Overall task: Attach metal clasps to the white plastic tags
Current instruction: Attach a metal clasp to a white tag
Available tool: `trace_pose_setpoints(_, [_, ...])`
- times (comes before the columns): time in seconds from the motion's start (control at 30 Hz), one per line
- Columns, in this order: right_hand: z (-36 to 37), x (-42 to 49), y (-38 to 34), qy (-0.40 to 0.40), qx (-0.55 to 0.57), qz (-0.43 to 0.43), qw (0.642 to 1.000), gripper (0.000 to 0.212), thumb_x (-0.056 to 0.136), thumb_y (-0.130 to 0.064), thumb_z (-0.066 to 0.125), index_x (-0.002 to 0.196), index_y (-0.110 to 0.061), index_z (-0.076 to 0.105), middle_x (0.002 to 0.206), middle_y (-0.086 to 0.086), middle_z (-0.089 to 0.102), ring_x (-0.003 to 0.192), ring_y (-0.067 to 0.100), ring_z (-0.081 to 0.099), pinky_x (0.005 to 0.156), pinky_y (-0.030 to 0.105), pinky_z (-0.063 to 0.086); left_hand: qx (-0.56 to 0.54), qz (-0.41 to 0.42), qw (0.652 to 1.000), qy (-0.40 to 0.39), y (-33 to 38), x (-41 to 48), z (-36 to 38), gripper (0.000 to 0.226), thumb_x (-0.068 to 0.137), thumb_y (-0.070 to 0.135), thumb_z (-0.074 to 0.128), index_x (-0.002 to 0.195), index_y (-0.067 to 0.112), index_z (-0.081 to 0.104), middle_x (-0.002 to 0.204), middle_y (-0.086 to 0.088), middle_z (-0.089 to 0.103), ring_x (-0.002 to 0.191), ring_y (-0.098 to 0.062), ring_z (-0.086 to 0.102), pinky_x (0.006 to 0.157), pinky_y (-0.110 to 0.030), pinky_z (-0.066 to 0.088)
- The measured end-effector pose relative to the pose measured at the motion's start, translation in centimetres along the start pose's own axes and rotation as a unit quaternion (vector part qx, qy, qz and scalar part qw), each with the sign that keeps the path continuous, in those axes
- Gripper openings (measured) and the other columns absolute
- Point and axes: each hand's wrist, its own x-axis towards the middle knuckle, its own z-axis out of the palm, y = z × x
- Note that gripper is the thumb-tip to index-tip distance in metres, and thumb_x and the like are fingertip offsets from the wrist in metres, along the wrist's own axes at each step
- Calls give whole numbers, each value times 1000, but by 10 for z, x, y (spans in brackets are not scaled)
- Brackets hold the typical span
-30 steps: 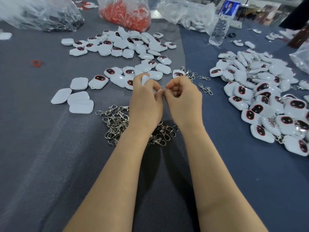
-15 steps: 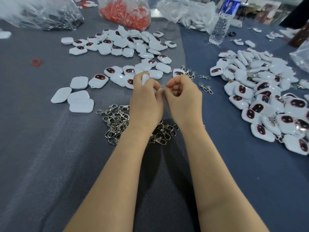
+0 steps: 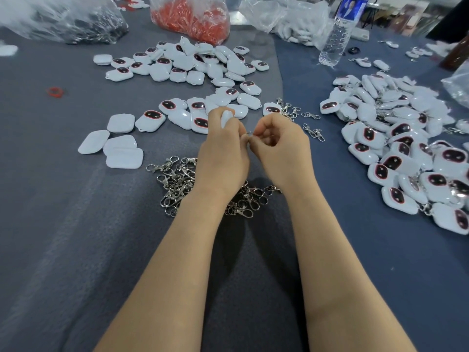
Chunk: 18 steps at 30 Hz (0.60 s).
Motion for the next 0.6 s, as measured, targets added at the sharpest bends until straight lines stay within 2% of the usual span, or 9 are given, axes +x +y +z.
trace_pose_setpoints(0.13, [0, -1, 1, 4, 2, -20, 1000, 22, 78, -4, 67, 71, -20, 53, 63, -5, 52, 56, 4, 42, 55, 14, 40, -4, -1, 1000, 4, -3, 1, 1, 9, 94, 12, 50, 94, 4, 55, 129, -9, 40, 101, -26, 55, 86, -44, 44])
trace_pose_setpoints(0.27, [0, -2, 1, 9, 9, -6, 1000, 24, 78, -3, 65, 70, -22, 53, 63, -5, 53, 57, 6, 44, 56, 16, 41, -22, -15, 1000, 8, -6, 3, 4, 8, 93, 12, 53, 93, 6, 58, 128, -7, 41, 99, -21, 52, 86, -35, 42])
trace_pose_setpoints(0.33, [0, -2, 1, 19, 21, 12, 1000, 23, 77, -3, 65, 70, -22, 53, 65, -1, 57, 59, 9, 49, 59, 22, 46, -38, -14, 999, 13, -6, 4, 5, 5, 92, 12, 55, 91, 9, 59, 127, -6, 42, 89, -9, 46, 81, -26, 40])
trace_pose_setpoints(0.4, [-1, 0, 2, 34, 37, 35, 998, 20, 76, -3, 64, 70, -20, 54, 70, 10, 64, 63, 20, 58, 67, 35, 53, -57, -10, 998, 14, -7, 4, 6, 1, 90, 12, 58, 89, 12, 59, 126, -5, 43, 75, 3, 41, 74, -19, 35])
trace_pose_setpoints(0.47, [-2, 0, 2, 47, 55, 53, 996, 20, 76, -3, 61, 70, -20, 55, 73, 14, 67, 72, 31, 64, 75, 44, 55, -68, -6, 998, 10, -8, 4, 8, 1, 89, 12, 61, 90, 11, 61, 127, -5, 43, 75, 20, 43, 70, -15, 32])
trace_pose_setpoints(0.53, [-2, 0, 1, 44, 75, 61, 994, 21, 76, -1, 60, 68, -20, 55, 66, 9, 67, 74, 34, 65, 78, 49, 55, -74, -2, 997, 10, -9, 4, 8, 2, 89, 11, 61, 90, 10, 62, 129, -6, 43, 76, 31, 38, 68, -12, 31])
trace_pose_setpoints(0.6, [-3, 1, 1, 37, 90, 63, 993, 24, 77, 0, 61, 67, -21, 55, 57, -3, 63, 68, 27, 65, 78, 49, 55, -76, 1, 997, 14, -9, 4, 8, 1, 89, 11, 61, 89, 10, 62, 131, -6, 42, 77, 32, 37, 68, -13, 32])
